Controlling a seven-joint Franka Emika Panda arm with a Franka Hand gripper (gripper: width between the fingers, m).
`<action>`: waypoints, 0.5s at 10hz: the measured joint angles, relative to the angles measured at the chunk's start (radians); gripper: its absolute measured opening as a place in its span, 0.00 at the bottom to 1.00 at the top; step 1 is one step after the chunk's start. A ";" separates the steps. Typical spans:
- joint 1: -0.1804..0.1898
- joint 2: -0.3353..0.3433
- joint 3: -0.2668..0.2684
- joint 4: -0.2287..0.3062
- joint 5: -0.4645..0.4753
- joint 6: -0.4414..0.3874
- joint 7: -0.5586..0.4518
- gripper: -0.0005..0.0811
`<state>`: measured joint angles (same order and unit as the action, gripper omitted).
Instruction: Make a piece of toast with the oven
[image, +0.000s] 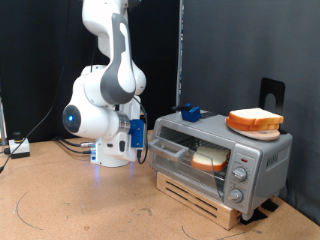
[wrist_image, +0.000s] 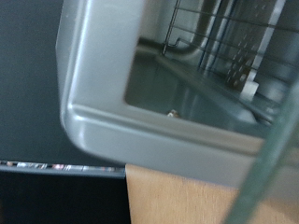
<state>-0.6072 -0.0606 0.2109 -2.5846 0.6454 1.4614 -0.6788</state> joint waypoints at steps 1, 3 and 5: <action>0.010 -0.038 0.012 -0.017 0.022 0.000 0.000 0.99; 0.032 -0.106 0.037 -0.047 0.066 -0.019 0.005 0.99; 0.045 -0.175 0.052 -0.075 0.106 -0.050 0.037 0.99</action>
<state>-0.5623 -0.2354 0.2626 -2.6593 0.7516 1.4117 -0.6419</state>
